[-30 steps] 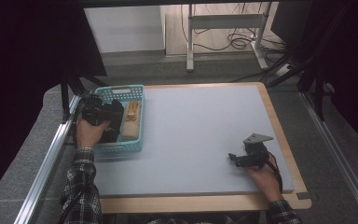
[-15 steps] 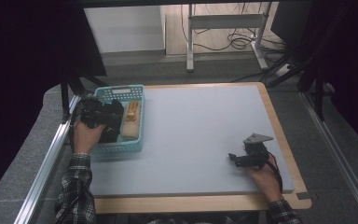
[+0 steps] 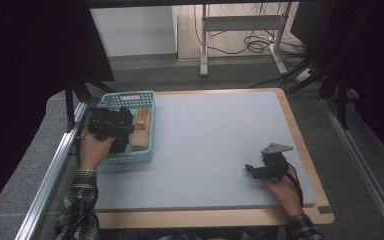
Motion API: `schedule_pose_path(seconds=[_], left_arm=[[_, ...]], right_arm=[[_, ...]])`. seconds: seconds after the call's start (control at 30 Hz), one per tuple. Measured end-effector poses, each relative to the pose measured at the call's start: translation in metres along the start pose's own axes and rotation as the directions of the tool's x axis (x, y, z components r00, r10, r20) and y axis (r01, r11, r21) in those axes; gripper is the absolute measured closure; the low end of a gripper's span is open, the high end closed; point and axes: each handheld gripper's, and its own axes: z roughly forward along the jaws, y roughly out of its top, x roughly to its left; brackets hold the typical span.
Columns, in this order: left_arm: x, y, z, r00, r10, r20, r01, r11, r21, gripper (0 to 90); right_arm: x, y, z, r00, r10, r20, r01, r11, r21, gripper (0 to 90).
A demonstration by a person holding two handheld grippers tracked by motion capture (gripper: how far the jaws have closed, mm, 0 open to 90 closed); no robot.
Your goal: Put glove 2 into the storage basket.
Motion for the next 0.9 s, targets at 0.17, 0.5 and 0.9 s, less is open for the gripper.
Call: schedule_pose_path(seconds=[0.17,0.5,0.9], left_arm=[[-0.011,0.0,0.0,0.9996,0.01,0.025,-0.009,0.9997,-0.022,0.0],[-0.044,0.003,0.005,0.9935,0.092,0.067,-0.09,0.9952,-0.04,0.0],[-0.093,0.008,0.016,0.9733,0.18,0.142,-0.174,0.9831,-0.058,0.0]], right_arm=[[0.0,0.0,0.0,1.0,0.0,0.0,0.0,1.0,0.0,13.2],[0.0,0.0,0.0,1.0,0.002,0.0,-0.002,1.0,0.0,13.2],[0.0,0.0,0.0,1.0,0.001,0.0,-0.001,1.0,0.0,13.1]])
